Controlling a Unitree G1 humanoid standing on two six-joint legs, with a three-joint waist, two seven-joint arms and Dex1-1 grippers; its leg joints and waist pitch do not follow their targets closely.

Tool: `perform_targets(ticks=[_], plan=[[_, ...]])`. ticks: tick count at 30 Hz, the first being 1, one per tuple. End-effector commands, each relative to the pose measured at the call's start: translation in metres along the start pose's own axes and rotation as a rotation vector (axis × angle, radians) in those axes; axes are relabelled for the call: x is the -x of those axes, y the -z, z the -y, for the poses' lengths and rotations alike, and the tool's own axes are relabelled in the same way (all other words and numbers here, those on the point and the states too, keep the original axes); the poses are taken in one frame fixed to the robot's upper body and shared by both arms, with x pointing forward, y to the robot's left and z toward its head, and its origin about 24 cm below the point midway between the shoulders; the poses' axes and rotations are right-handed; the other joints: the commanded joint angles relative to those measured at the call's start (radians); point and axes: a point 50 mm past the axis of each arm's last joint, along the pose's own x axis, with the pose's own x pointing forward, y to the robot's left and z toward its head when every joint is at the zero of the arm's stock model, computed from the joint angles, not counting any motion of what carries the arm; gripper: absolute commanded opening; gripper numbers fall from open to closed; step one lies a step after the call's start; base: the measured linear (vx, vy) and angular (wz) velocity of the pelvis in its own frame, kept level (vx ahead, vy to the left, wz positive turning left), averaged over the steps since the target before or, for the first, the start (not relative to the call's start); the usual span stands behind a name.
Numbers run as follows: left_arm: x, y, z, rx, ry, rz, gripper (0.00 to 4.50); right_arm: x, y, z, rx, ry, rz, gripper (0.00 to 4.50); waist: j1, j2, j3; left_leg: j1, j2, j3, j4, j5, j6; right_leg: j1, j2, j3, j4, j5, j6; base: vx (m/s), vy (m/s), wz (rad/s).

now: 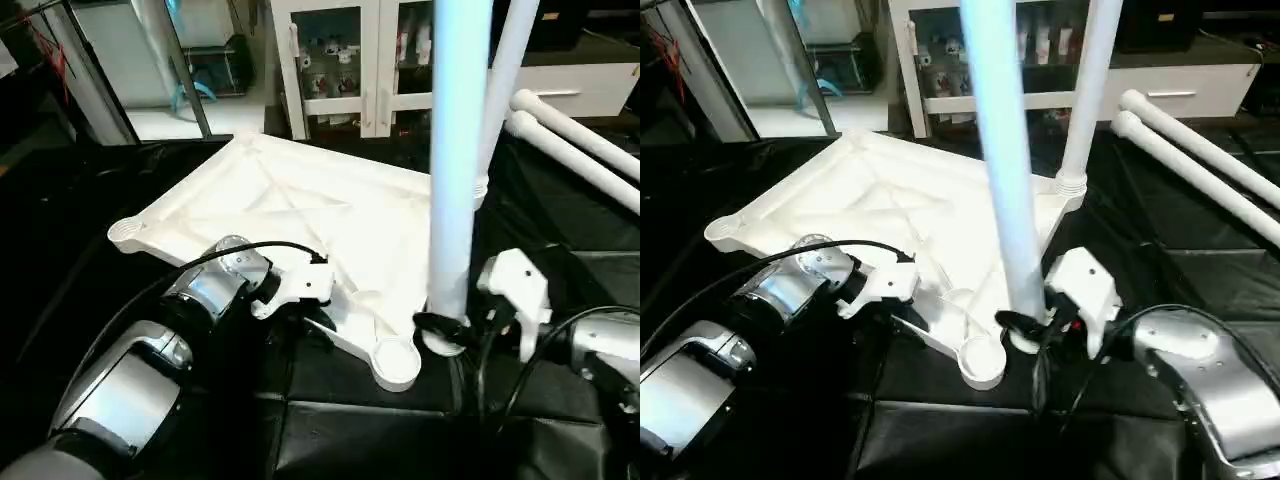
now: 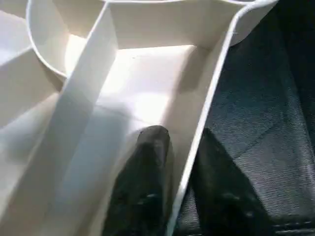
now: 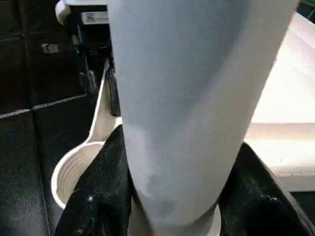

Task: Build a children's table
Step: Rotate table base

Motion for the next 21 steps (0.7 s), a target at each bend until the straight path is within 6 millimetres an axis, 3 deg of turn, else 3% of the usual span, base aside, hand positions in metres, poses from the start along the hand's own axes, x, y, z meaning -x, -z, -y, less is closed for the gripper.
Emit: perform_targets(ticks=[1,2,5,6,7,8,9,10,13,14,16,17,21], plan=[[0.001,0.029,0.005,0.21,-0.17,-0.007,0.62,-0.006,-0.006,0.0,0.035,0.008,0.029,1.88,-0.004,-0.044,-0.052,0.006,0.103,-0.051,-0.093,-0.152,0.09,0.039,-0.096,0.046,-0.08,-0.112,-0.27,0.0,0.0,0.0],[0.001,0.029,0.005,0.211,-0.171,-0.006,0.52,-0.006,-0.006,0.0,0.035,0.008,0.029,1.88,-0.005,-0.039,-0.054,0.006,0.103,-0.052,-0.092,-0.146,0.087,0.039,-0.097,0.046,-0.076,-0.104,-0.271,0.0,0.0,0.0],[0.0,0.04,0.007,0.363,-0.304,0.028,0.45,-0.01,-0.006,0.001,0.03,0.036,0.041,1.88,-0.018,-0.05,-0.046,0.005,0.096,-0.05,-0.094,-0.183,0.076,0.038,-0.096,0.048,-0.088,-0.176,-0.258,0.0,0.0,0.0],[0.0,0.042,0.009,0.406,-0.335,0.035,0.43,-0.011,-0.005,0.001,0.029,0.042,0.042,1.88,-0.029,-0.048,-0.04,-0.002,0.093,-0.054,-0.094,-0.195,0.073,0.041,-0.1,0.046,-0.09,-0.226,-0.249,0.0,0.0,0.0],[-0.001,0.047,0.014,0.473,-0.398,0.042,0.4,-0.012,-0.005,0.001,0.028,0.053,0.043,1.88,-0.038,-0.05,-0.037,-0.006,0.088,-0.056,-0.095,-0.217,0.066,0.043,-0.098,0.042,-0.099,-0.322,-0.22,-0.022,-0.002,-0.18],[-0.001,0.048,0.014,0.48,-0.405,0.042,0.39,-0.012,-0.005,0.001,0.028,0.054,0.043,1.88,-0.043,-0.057,-0.037,-0.008,0.088,-0.058,-0.094,-0.217,0.062,0.044,-0.099,0.042,-0.099,-0.349,-0.208,-0.022,-0.002,-0.18],[-0.001,0.05,0.017,0.505,-0.436,0.043,0.39,-0.012,-0.004,0.001,0.027,0.059,0.044,1.88,-0.054,-0.056,-0.032,-0.017,0.085,-0.064,-0.097,-0.218,0.059,0.046,-0.099,0.038,-0.103,-0.403,-0.18,-0.007,-0.001,-0.22],[-0.001,0.051,0.02,0.517,-0.458,0.043,0.39,-0.012,-0.004,0.002,0.024,0.065,0.043,1.88,-0.064,-0.052,-0.031,-0.018,0.084,-0.068,-0.1,-0.237,0.055,0.042,-0.094,0.036,-0.107,-0.444,-0.156,-0.005,-0.002,-0.19],[-0.003,0.049,0.029,0.521,-0.503,0.042,0.26,-0.013,-0.002,0.003,0.016,0.084,0.041,1.88,-0.086,-0.058,-0.035,-0.01,0.085,-0.072,-0.102,-0.266,0.055,0.035,-0.094,0.035,-0.109,-0.441,-0.154,-0.002,-0.001,-0.06],[-0.008,0.039,0.034,0.481,-0.501,0.101,0.26,-0.013,0.0,0.005,0.01,0.108,0.035,1.88,-0.089,-0.063,-0.031,-0.009,0.086,-0.07,-0.102,-0.271,0.059,0.031,-0.095,0.036,-0.113,-0.446,-0.156,0.0,0.0,0.0],[-0.012,0.03,0.038,0.447,-0.483,0.138,0.17,-0.013,0.001,0.005,0.008,0.117,0.032,1.88,-0.093,-0.058,-0.033,-0.006,0.087,-0.067,-0.102,-0.266,0.066,0.025,-0.092,0.035,-0.117,-0.439,-0.158,0.0,0.0,0.0],[-0.015,0.023,0.04,0.404,-0.463,0.17,0.12,-0.013,0.001,0.006,0.007,0.122,0.031,1.88,-0.092,-0.067,-0.034,-0.004,0.087,-0.064,-0.102,-0.268,0.069,0.023,-0.092,0.035,-0.12,-0.433,-0.159,0.0,0.0,0.0],[-0.027,0.001,0.051,0.283,-0.409,0.242,0.01,-0.014,0.0,0.011,-0.021,0.195,0.054,1.88,-0.071,-0.059,-0.047,0.002,0.094,-0.056,-0.101,-0.142,0.115,0.028,-0.09,0.033,-0.102,-0.174,-0.21,0.013,0.001,0.02]])
